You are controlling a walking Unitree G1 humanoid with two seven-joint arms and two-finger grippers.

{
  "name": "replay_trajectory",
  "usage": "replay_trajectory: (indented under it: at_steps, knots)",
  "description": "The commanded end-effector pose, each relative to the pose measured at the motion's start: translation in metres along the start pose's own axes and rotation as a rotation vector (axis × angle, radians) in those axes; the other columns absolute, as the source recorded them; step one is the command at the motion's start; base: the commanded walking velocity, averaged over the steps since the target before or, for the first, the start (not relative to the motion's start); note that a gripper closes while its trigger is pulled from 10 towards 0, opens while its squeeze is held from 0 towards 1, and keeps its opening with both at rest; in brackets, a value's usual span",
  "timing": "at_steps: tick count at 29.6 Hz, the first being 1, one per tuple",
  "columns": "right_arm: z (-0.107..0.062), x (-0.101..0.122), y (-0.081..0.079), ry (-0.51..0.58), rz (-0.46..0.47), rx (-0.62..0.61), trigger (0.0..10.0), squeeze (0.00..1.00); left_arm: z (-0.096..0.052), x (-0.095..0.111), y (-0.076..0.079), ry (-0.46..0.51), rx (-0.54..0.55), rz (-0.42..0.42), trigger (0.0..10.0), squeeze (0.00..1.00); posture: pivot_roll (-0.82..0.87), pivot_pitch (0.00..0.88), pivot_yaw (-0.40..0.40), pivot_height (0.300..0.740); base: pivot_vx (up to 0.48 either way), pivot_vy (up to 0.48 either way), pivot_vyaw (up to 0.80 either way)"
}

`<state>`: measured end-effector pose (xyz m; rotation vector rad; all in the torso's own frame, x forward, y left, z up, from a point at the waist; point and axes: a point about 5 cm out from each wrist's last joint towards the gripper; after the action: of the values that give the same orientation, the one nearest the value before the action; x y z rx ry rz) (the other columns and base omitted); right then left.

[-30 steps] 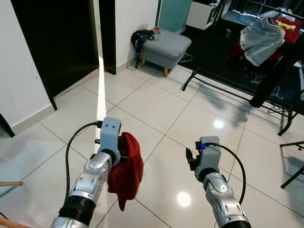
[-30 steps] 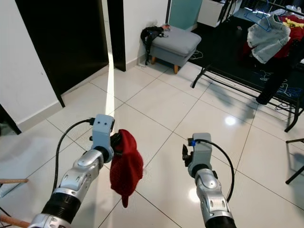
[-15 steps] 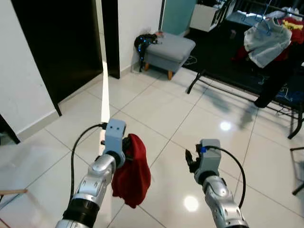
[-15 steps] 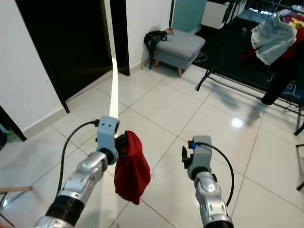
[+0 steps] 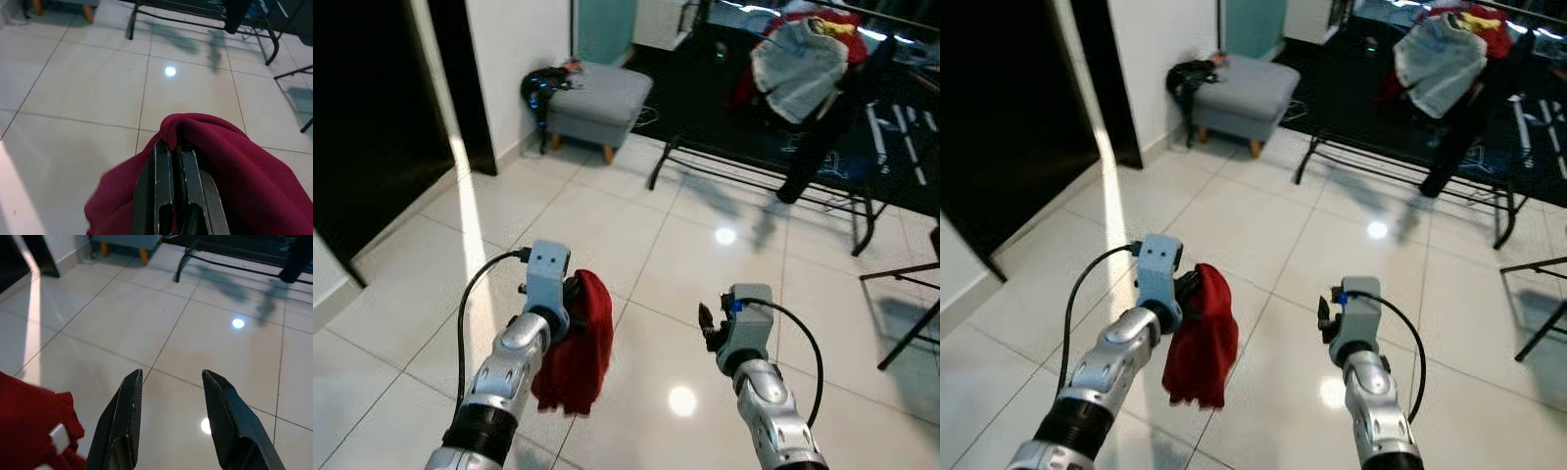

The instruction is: Hang hanger

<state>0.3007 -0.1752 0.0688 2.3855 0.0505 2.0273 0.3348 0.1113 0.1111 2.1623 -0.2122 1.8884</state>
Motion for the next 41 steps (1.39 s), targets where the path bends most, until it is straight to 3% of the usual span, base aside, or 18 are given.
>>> replay_trajectory:
  at_steps: [1, 10, 17, 28, 41]
  knots:
    - [-0.002, -0.003, 0.004, -0.006, -0.005, -0.012, 10.0, 0.00, 0.000, -0.002, 0.005, -0.004, -0.016, -0.006, 10.0, 0.00, 0.00, 0.129, -0.049, 0.740, 0.375, 0.000, 0.00]
    - [-0.001, -0.001, 0.005, 0.001, 0.005, -0.021, 10.0, 0.00, 0.001, -0.005, 0.002, -0.019, -0.001, -0.024, 10.0, 0.00, 0.01, 0.134, -0.046, 0.740, 0.373, 0.000, 0.00]
    - [0.001, 0.000, 0.003, -0.001, 0.008, -0.021, 10.0, 0.00, 0.002, -0.007, -0.003, -0.030, 0.024, -0.037, 10.0, 0.00, 0.01, 0.142, -0.047, 0.740, 0.372, 0.000, -0.68]
    - [0.003, 0.003, 0.007, 0.011, 0.014, -0.041, 10.0, 0.00, 0.005, -0.008, -0.005, -0.044, 0.032, -0.050, 10.0, 0.00, 0.00, 0.141, -0.031, 0.740, 0.371, 0.000, 0.00]
    - [0.004, 0.004, 0.007, 0.013, 0.011, -0.043, 10.0, 0.00, 0.005, -0.012, -0.008, -0.055, 0.043, -0.056, 10.0, 0.00, 0.00, 0.148, -0.029, 0.740, 0.365, 0.000, -0.36]
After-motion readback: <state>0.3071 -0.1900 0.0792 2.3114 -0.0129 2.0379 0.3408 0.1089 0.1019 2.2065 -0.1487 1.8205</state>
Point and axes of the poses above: a point about 5 cm out from each wrist's last joint towards the gripper, its own z axis pointing out of the wrist towards the gripper, its own x axis along the axis of the wrist's last joint, y = z × x, and after that the axes turned 3 degrees about -z, right-handed
